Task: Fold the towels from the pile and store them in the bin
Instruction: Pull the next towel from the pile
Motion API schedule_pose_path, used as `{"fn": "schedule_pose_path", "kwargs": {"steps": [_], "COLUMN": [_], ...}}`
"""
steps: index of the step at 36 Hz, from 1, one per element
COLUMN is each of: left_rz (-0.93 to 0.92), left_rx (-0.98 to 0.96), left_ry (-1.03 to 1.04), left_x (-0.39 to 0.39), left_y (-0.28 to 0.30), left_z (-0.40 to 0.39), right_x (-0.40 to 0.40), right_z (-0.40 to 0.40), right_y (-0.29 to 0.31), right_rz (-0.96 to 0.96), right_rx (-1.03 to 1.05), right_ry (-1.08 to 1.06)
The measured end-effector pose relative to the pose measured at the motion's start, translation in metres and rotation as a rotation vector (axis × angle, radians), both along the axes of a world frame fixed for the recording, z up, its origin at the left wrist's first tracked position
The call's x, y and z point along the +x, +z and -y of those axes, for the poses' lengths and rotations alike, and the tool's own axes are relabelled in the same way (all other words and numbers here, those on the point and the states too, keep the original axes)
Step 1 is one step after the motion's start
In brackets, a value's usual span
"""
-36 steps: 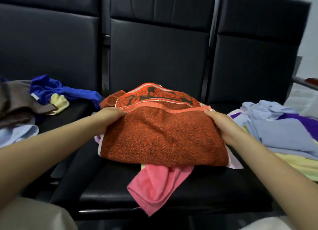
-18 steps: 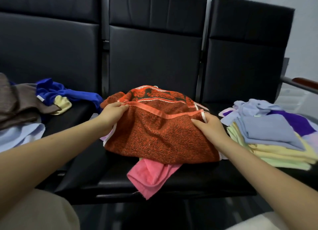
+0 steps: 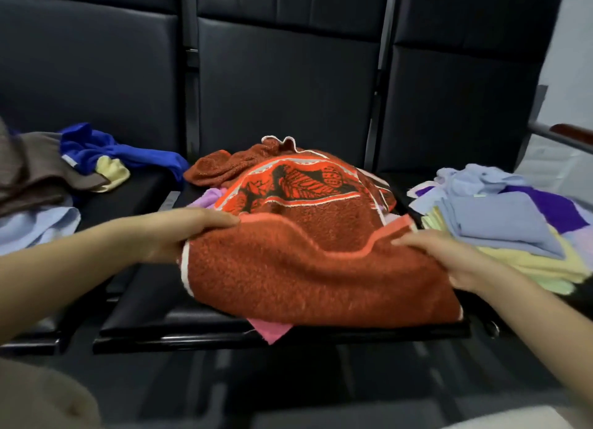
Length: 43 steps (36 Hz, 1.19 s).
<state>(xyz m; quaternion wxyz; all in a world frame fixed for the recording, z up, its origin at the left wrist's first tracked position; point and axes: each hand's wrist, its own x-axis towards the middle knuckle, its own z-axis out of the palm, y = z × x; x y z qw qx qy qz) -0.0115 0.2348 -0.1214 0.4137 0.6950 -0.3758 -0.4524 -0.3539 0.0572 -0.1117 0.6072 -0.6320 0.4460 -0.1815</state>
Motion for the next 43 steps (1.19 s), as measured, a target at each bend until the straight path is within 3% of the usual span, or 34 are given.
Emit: {"fn": "schedule_pose_path", "kwargs": {"steps": [3, 6, 10, 13, 21, 29, 35, 43], "left_rz": [0.133, 0.234, 0.247, 0.211, 0.270, 0.287, 0.302, 0.270], "left_rx": [-0.091, -0.170, -0.296, -0.379, -0.271, -0.229, -0.266, -0.193], "left_ry": [-0.099, -0.130, -0.047, 0.088, 0.278, 0.221, 0.241, 0.067], "left_x": [-0.007, -0.002, 0.010, 0.017, 0.034, 0.038, 0.062, 0.065], "left_y": [0.001, 0.018, 0.038, 0.034, -0.001, -0.007, -0.009, -0.016], "left_z": [0.002, -0.001, 0.007, 0.025, 0.069, 0.074, 0.065, 0.056], "right_x": [-0.002, 0.001, 0.012, 0.030, 0.081, 0.108, 0.142, 0.138], "right_z": [0.003, 0.009, 0.021, 0.035, 0.067, 0.095, 0.105, 0.101], "right_y": [-0.004, 0.009, 0.024, 0.027, 0.011, 0.007, -0.006, -0.010], "right_rz": [-0.156, -0.067, 0.278, 0.372, 0.309, 0.243, 0.145, 0.249], "right_rx": [-0.285, -0.467, -0.380, -0.411, -0.548, -0.475, -0.403, -0.263], "right_ry": [0.002, -0.093, -0.230, -0.291, -0.391, -0.404, -0.259, -0.253]}}
